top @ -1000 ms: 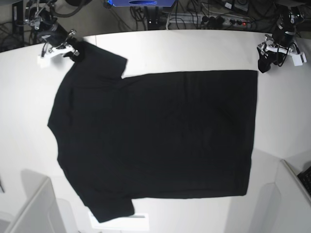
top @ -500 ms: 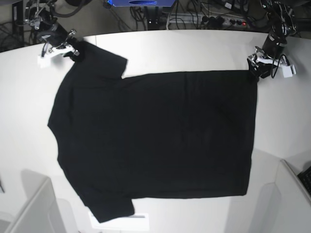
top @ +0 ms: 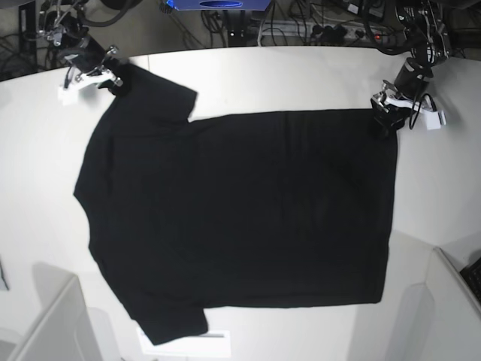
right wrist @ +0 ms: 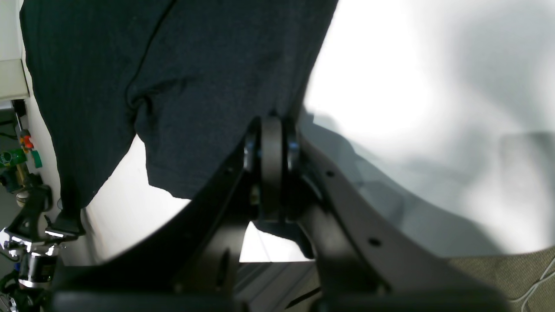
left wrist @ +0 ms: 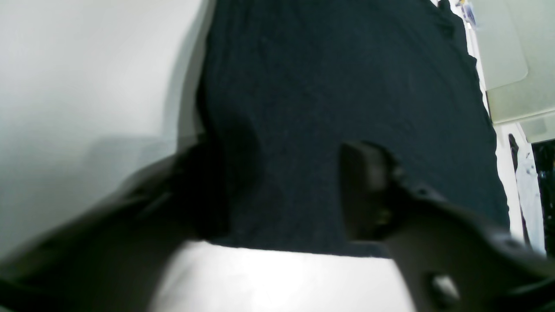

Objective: Fold the T-shirt properly
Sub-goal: 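Move both grippers down to the shirt's shoulder corners and grasp them, then lift the shoulder corners with both grippers and pull the shirt toward the robot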

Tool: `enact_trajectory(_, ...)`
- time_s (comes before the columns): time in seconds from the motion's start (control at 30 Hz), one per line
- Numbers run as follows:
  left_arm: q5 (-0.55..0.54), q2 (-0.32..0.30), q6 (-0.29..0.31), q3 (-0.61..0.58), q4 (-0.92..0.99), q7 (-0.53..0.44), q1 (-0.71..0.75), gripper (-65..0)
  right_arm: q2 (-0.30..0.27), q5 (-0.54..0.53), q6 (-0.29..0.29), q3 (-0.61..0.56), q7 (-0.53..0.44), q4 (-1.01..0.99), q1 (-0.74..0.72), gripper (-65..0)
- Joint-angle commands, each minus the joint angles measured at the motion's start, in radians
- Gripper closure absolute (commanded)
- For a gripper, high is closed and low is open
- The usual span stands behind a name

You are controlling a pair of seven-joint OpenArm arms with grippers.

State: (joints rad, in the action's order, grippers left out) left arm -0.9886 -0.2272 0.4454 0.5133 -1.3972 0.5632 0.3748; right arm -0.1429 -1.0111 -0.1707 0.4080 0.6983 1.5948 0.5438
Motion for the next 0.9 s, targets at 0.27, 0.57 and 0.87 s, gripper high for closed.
enact_trajectory(0.27,0.021,-0.011,-0.015,-0.037,0.046,0.033,-0.033,0.0,-0.004,0.056,0.027,0.002,0.037,-0.003,0.014,0.0)
enact_trajectory(0.57,0.049,-0.018,-0.015,-0.032,-0.058,0.033,0.037,0.0,-0.004,0.054,0.029,0.006,0.037,0.083,0.045,0.0)
enact_trajectory(0.87,0.190,-0.013,-0.015,-0.031,-0.204,0.030,0.137,0.0,-0.004,0.054,0.029,0.006,0.037,0.128,0.083,0.0)
